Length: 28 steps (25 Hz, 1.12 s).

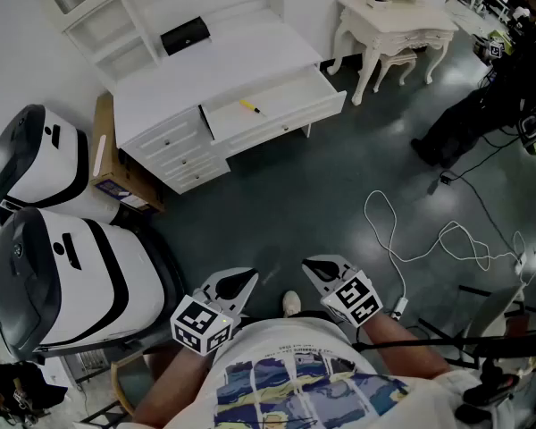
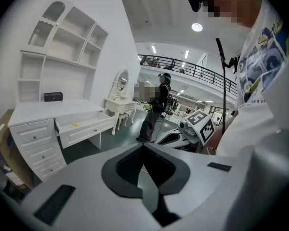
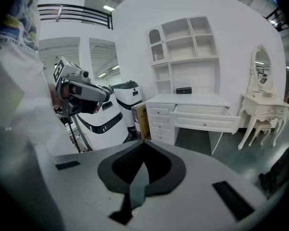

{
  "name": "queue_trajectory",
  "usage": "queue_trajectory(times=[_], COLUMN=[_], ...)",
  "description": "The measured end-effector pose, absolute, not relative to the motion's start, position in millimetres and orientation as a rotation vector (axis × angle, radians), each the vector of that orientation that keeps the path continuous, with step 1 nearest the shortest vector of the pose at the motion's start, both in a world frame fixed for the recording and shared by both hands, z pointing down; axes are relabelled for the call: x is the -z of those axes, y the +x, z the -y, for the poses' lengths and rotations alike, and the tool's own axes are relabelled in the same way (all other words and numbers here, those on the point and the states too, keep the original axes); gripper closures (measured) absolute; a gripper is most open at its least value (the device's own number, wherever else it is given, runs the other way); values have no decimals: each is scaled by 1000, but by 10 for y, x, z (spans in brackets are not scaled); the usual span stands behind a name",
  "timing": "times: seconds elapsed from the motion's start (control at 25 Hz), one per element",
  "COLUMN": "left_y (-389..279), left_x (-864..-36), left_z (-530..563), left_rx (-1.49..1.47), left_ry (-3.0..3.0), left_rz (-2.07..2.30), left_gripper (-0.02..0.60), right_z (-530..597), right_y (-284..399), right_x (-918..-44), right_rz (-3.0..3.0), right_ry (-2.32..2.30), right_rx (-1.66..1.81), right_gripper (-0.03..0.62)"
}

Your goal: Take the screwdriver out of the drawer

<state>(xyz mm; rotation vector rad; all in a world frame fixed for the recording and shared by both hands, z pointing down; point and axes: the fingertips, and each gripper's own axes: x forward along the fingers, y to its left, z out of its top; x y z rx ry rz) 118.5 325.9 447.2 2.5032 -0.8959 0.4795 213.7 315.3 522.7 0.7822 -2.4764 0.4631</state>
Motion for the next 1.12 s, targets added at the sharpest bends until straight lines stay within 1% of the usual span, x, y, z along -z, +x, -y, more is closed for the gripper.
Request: queue_trajectory(times=[0.32,0.6,0.84,1.12], left_y=[1188,969,676,165], left_x=[-4452,-4563,-4559,-4520], left_z=[-3167,-2858,-2109,-1233], left_rx=[-463,-444,-403,-387], left_ry=[2483,2467,2518,2573], left_rz=[933,917,841,732], left_gripper=[568,568,568,568], right_z=[-3118,-2839,-2146,-1174], right_y=[2180,2022,1743,1268], right_x=[-5331,-5504,-5492,-5424], right_rz=[2466,2441,2406,2347], right_ry=[755,767,848,984], right_rx=[-491,-565,-543,-538], right_gripper=[569,569,568,562])
